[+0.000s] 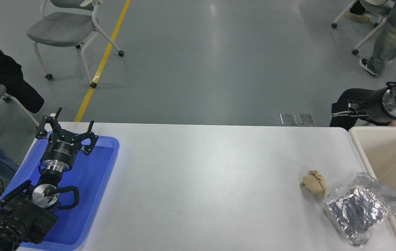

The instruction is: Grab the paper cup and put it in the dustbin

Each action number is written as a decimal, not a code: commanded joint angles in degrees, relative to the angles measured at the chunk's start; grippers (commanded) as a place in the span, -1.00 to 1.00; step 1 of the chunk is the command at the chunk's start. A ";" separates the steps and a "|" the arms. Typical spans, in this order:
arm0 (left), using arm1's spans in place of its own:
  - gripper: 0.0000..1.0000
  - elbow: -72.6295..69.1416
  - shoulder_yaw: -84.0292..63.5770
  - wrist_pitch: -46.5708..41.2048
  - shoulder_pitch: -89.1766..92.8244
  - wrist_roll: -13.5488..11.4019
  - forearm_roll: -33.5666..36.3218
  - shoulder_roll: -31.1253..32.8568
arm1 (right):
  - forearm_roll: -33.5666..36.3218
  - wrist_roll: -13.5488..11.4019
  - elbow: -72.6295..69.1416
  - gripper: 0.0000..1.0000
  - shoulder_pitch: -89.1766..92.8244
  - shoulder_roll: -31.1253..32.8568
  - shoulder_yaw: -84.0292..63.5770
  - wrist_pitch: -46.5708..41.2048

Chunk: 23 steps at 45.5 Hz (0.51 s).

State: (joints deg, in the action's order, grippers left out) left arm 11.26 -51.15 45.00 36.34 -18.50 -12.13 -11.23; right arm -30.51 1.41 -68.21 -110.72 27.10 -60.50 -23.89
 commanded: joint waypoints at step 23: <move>1.00 -0.10 0.00 0.00 -0.13 -0.05 0.00 -0.11 | 21.20 -1.06 -11.67 1.00 -18.91 -17.88 -9.37 -18.64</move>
State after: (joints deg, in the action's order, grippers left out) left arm 11.26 -51.15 45.00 36.25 -18.55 -12.12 -11.32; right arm -13.11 0.29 -74.05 -122.79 11.07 -67.80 -36.92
